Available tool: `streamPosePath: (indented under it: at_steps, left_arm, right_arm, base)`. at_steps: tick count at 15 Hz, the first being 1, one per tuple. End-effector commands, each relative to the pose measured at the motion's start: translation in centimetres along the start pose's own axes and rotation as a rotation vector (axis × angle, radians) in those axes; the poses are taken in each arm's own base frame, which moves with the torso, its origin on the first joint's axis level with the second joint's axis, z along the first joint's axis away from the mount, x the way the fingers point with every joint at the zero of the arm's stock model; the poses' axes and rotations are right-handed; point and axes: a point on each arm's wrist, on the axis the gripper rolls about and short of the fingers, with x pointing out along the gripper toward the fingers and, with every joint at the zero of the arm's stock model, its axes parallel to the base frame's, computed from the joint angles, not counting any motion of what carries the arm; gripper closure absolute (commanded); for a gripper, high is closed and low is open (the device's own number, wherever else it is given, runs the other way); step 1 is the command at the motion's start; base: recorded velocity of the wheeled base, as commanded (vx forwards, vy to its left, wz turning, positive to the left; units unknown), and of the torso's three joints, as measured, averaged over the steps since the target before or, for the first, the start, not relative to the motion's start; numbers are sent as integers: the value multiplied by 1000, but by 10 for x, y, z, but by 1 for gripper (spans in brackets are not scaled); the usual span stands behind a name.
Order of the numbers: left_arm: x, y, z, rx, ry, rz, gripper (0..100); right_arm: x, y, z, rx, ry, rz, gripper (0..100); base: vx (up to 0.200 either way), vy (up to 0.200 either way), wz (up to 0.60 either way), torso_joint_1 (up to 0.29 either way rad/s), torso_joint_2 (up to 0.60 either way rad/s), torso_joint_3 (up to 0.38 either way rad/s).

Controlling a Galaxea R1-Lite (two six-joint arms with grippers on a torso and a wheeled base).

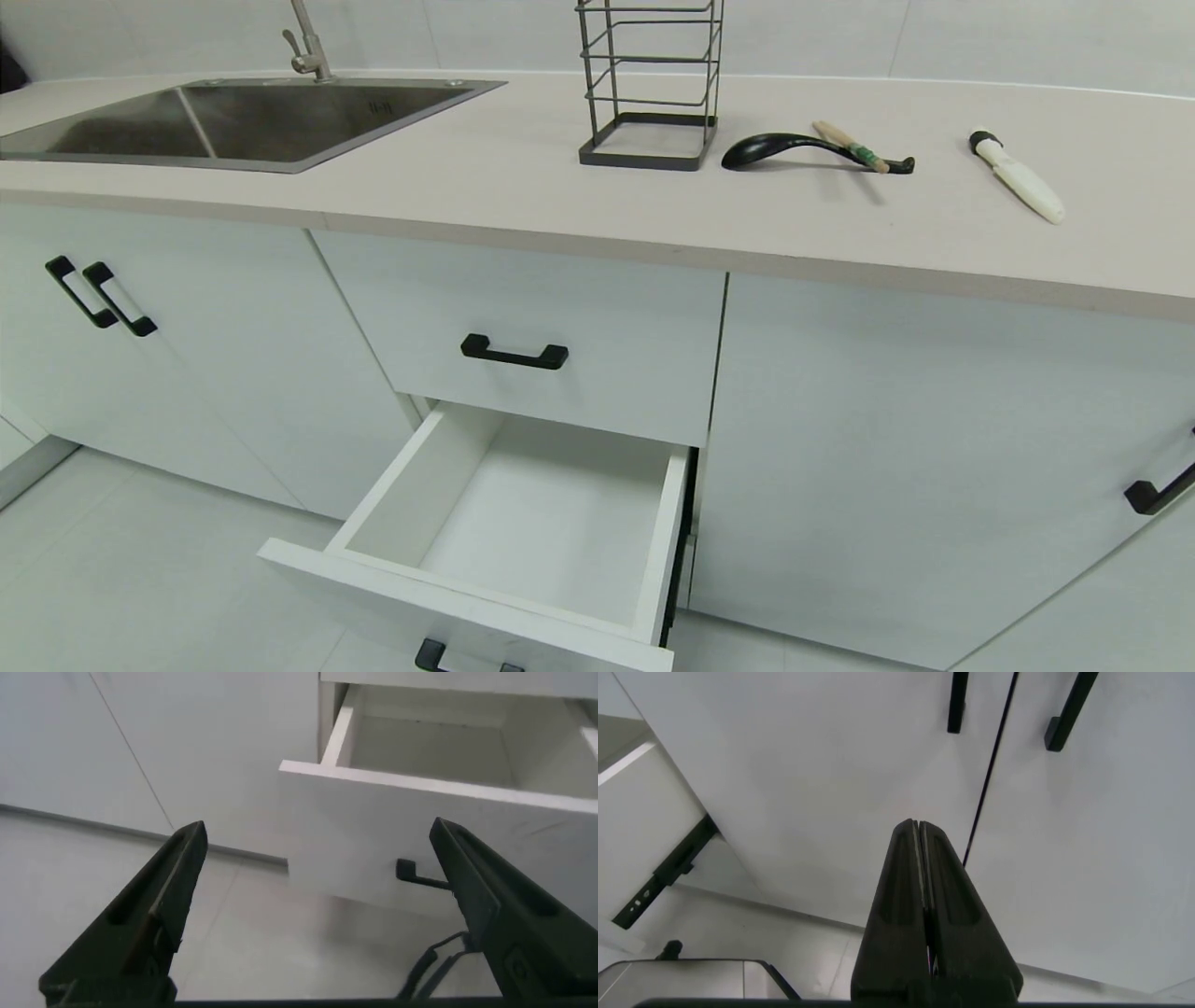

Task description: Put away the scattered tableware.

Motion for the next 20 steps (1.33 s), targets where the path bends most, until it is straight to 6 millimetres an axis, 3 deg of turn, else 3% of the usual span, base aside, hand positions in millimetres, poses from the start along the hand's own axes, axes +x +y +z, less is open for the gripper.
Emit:
streamPosePath:
  at_steps: [1, 6, 12, 20]
  left_arm:
    - [0, 0, 0, -4, 0, 1, 0]
    - [0, 0, 0, -5, 0, 3, 0]
    - [0, 0, 0, -4, -2, 1, 0]
    - [0, 0, 0, -5, -2, 1, 0]
  right_arm:
    - [0, 0, 0, 2, 1, 0, 100]
    - [0, 0, 0, 2, 1, 0, 100]
    - [0, 0, 0, 2, 1, 0, 100]
    - [0, 0, 0, 0, 1, 0, 100]
  base:
    - [0, 0, 0, 0, 0, 0]
    - [0, 0, 0, 0, 0, 0]
    - [200, 0, 0, 4, 2, 3]
    - [0, 0, 0, 0, 0, 0]
